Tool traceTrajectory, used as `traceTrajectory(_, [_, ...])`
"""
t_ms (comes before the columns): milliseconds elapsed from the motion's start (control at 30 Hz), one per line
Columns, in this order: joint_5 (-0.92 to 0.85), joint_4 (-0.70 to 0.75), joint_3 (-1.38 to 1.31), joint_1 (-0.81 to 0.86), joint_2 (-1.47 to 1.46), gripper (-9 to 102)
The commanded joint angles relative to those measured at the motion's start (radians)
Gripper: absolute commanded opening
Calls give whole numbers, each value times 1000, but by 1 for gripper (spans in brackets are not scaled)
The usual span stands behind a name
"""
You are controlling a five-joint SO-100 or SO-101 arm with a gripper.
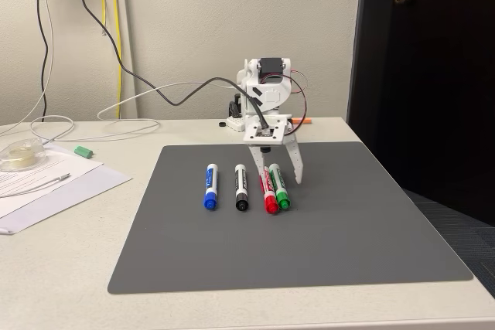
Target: Pick up the green marker.
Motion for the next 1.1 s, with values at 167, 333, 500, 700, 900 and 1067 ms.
traceTrajectory(167, [28, -18, -38, -34, 21, 30])
traceTrajectory(333, [31, -14, -38, -40, 31, 30])
traceTrajectory(500, [28, -40, -38, -40, -15, 30])
traceTrajectory(700, [31, -41, -38, -38, -48, 31])
traceTrajectory(900, [23, -52, -38, -28, -86, 32])
traceTrajectory(1067, [25, -49, -38, -23, -103, 33])
